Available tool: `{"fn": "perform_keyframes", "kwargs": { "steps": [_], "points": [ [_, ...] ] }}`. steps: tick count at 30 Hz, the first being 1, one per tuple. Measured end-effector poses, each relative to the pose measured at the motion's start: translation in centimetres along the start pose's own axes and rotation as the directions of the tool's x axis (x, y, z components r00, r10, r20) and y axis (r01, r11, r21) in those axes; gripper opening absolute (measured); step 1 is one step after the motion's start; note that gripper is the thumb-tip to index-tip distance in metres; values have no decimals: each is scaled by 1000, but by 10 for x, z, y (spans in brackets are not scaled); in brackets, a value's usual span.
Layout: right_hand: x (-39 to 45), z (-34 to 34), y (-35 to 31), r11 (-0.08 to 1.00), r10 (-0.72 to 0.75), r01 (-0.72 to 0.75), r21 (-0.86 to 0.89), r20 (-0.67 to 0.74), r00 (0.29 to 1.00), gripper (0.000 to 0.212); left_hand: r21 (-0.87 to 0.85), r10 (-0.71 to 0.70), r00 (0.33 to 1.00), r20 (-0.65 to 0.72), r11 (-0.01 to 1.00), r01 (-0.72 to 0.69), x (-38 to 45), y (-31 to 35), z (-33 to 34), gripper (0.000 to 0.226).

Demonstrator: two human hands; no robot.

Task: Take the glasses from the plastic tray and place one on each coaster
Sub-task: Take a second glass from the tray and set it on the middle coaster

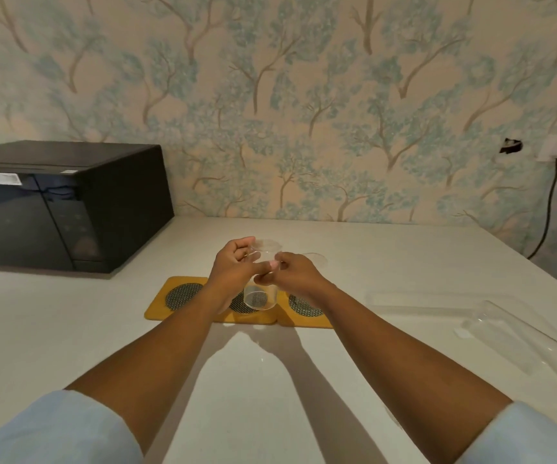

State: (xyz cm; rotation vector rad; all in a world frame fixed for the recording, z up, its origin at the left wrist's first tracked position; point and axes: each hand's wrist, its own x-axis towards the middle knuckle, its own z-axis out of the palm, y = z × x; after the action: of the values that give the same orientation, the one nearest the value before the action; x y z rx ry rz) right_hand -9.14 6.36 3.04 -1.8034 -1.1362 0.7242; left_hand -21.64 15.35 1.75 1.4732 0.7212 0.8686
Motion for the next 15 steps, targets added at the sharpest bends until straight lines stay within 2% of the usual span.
{"fn": "perform_keyframes", "kwargs": {
  "steps": [2, 3, 8, 15],
  "points": [
    [5, 7, 1, 1000, 5, -5, 14, 9, 1000, 82, 13, 4, 1000, -18, 1000, -4, 3, -3, -6, 76],
    [8, 10, 1, 1000, -2, 2, 13, 5, 1000, 85, 22, 4, 1000, -26, 1000, -3, 4, -5, -9, 77],
    [23, 25, 5, 996, -73, 73, -44, -11, 997, 52, 58, -1, 998, -59, 998, 4, 13, -15, -20, 81],
    [43, 40, 15, 995, -67, 67, -71, 10, 998, 54, 86, -25, 996, -81, 996, 32, 26, -31, -26, 85]
  ]
}}
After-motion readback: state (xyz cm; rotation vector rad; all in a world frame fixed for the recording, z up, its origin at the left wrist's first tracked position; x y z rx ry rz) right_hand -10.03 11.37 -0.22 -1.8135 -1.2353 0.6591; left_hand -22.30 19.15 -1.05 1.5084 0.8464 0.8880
